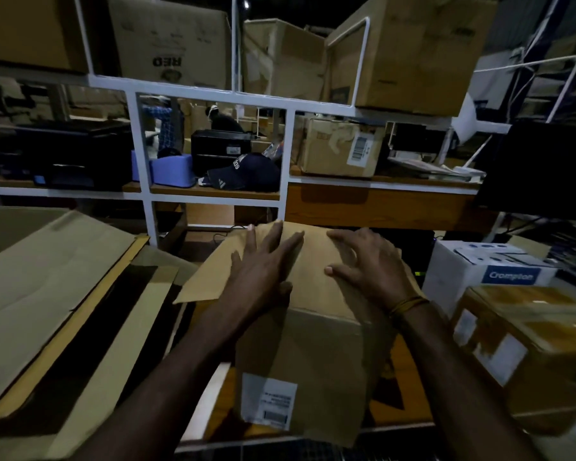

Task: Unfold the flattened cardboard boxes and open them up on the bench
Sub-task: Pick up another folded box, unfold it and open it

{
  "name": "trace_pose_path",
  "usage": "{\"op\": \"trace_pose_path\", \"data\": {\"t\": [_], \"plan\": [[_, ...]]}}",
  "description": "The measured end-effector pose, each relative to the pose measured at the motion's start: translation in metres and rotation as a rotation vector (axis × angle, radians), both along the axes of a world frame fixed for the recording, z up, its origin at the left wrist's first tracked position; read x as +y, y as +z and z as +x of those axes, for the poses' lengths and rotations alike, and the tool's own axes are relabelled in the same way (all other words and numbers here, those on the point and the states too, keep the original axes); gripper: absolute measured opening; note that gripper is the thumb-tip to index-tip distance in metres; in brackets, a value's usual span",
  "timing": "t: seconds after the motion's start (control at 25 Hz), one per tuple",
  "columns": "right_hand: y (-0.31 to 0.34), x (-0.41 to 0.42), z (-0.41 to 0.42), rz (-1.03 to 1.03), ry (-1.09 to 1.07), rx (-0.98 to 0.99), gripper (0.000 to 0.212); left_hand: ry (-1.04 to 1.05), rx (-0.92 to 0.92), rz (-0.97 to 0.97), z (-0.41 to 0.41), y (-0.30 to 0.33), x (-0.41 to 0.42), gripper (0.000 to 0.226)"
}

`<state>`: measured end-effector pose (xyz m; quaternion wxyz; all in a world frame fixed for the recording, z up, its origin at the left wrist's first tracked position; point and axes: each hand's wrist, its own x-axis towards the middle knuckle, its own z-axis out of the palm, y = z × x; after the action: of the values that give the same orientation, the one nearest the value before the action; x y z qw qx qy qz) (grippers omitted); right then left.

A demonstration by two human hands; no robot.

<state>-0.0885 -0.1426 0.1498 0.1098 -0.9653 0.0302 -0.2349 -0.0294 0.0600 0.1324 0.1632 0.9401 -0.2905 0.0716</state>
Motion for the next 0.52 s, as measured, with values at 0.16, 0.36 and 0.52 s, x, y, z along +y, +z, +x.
{"op": "trace_pose_path", "data": {"t": [0.16,0.36,0.52], "plan": [[0.013,0.003,-0.034,-0.006,0.124,-0.239,0.041,0.121,-0.268,-0.340,-0.040,0.021,-0.007,0.064],[0.024,0.008,-0.086,0.109,0.175,-0.337,0.023,0.222,-0.287,-0.301,-0.072,0.028,0.006,0.033],[0.016,0.012,-0.110,0.148,0.078,-0.089,0.041,0.154,-0.195,-0.280,-0.101,0.022,0.021,0.018]]}}
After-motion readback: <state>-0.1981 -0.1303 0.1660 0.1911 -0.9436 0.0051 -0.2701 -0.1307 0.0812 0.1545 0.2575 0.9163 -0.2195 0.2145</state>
